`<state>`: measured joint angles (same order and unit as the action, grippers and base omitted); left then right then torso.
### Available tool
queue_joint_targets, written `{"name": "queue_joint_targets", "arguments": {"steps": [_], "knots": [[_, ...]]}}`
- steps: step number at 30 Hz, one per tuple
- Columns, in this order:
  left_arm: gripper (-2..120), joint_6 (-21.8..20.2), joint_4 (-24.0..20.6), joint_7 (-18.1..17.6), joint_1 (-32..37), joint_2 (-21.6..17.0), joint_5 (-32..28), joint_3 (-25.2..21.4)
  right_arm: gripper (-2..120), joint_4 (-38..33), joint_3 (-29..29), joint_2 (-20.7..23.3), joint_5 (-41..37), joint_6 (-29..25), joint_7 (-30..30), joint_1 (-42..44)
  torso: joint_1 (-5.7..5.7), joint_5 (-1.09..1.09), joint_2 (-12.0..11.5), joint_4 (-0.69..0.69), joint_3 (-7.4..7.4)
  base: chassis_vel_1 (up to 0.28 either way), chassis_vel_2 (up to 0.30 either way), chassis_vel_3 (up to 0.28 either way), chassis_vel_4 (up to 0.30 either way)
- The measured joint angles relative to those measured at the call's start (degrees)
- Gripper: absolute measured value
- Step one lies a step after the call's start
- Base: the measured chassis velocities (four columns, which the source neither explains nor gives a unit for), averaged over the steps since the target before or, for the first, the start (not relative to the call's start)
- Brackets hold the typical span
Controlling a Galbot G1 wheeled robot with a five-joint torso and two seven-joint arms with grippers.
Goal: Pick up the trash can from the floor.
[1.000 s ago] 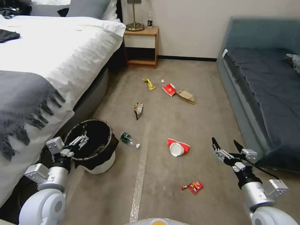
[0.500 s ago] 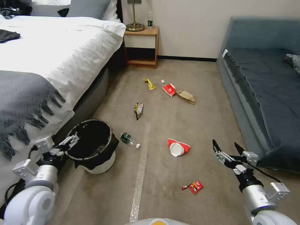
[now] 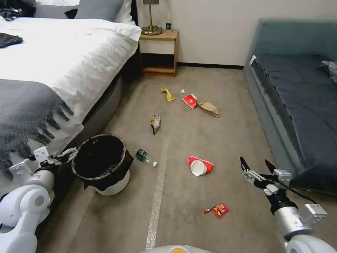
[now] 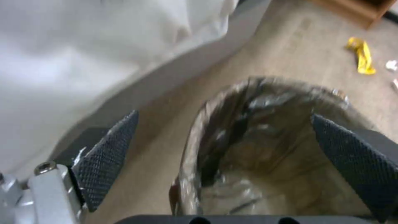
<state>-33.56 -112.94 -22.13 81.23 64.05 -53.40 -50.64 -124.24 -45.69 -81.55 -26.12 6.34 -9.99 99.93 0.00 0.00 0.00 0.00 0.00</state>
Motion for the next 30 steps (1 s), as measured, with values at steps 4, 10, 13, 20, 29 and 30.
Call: {"name": "queue_joint_targets", "arguments": {"steps": [4,10,13,20,29,30], "knots": [[100,-1.19,1.71,-1.38,-1.10,0.72,-0.08,0.79,100,0.46,-0.06,0.38,0.02,0.17,0.14,-0.49,0.00,0.00,0.00,0.01,0.00,0.000,0.000,0.000,0.000],[100,-2.31,4.79,-2.46,-2.51,1.38,0.00,1.36,100,0.76,0.07,0.30,0.25,0.38,0.23,-0.81,0.00,0.00,0.00,0.01,0.00,0.000,0.000,0.000,0.000],[97,-2.96,7.27,-2.44,-3.47,1.89,-0.19,1.48,100,0.76,0.25,0.04,0.52,0.42,0.26,-0.80,0.00,0.00,0.00,0.00,0.00,0.000,0.000,0.000,0.000],[91,-3.02,9.32,-1.40,-3.97,2.90,-0.72,1.61,100,0.71,0.37,-0.22,0.74,0.43,0.26,-0.57,0.00,0.00,0.00,0.00,0.00,0.000,0.000,0.000,0.000],[56,-2.99,11.41,-0.61,-4.56,4.04,-0.08,2.05,100,-0.21,0.89,-0.87,0.97,0.16,-0.05,0.55,0.00,0.00,0.00,0.00,0.00,0.000,0.000,0.000,0.000],[49,-2.97,11.46,-0.59,-4.67,4.28,0.05,2.13,100,-0.45,1.06,-1.00,1.08,0.11,-0.11,0.76,0.00,0.00,0.00,-0.01,0.00,0.000,0.000,0.000,0.000]]}}
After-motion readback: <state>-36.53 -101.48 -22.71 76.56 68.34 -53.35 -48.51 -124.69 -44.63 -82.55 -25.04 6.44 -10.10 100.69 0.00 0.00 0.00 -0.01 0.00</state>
